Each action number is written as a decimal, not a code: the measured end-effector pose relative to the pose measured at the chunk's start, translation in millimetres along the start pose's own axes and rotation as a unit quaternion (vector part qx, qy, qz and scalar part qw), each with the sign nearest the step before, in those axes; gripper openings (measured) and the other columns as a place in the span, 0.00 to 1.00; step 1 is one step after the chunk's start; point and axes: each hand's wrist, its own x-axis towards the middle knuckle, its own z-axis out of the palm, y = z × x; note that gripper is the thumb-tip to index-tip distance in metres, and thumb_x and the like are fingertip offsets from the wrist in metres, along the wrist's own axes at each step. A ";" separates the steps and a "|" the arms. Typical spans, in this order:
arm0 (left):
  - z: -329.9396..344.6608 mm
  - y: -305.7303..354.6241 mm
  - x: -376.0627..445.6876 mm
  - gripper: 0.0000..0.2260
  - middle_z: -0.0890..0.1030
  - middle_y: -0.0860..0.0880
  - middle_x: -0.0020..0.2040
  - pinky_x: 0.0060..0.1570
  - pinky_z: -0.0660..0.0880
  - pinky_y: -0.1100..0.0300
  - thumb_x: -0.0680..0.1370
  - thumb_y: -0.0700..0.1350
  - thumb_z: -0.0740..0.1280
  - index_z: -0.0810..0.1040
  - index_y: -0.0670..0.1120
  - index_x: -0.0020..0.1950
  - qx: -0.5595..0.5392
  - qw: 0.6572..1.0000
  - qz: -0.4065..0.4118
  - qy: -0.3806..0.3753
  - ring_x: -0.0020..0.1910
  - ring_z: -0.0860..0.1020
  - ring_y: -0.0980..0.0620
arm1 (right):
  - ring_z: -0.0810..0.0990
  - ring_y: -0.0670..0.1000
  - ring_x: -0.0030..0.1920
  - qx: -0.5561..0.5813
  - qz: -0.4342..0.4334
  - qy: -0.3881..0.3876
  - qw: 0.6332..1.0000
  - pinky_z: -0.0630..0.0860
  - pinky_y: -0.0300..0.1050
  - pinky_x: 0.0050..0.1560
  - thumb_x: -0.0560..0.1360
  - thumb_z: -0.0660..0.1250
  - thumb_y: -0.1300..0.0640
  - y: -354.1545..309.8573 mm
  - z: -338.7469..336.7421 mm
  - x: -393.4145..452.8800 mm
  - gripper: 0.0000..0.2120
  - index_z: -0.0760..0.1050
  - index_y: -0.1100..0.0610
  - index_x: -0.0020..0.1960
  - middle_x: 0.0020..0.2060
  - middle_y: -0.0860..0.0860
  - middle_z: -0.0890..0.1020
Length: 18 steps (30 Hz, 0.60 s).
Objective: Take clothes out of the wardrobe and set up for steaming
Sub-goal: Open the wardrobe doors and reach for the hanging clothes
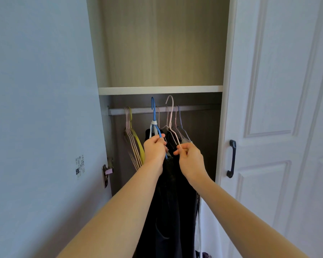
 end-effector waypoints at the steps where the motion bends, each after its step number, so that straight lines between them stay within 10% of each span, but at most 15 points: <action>1: -2.0 2.2 -8.2 0.10 0.74 0.47 0.38 0.38 0.74 0.62 0.81 0.37 0.58 0.79 0.43 0.56 -0.005 1.000 -0.004 -0.008 0.33 0.71 0.54 | 0.73 0.43 0.34 0.001 0.001 0.000 1.000 0.68 0.35 0.34 0.81 0.56 0.60 -2.0 -4.0 -6.0 0.10 0.75 0.57 0.57 0.41 0.42 0.77; 18: -83.7 57.2 -203.9 0.07 0.79 0.46 0.42 0.44 0.79 0.59 0.81 0.39 0.61 0.76 0.45 0.57 0.027 0.983 -0.010 -0.183 0.40 0.79 0.52 | 0.81 0.51 0.42 -0.061 -0.059 0.000 0.996 0.71 0.26 0.30 0.80 0.60 0.59 -58.1 -102.8 -191.9 0.07 0.76 0.53 0.52 0.42 0.47 0.83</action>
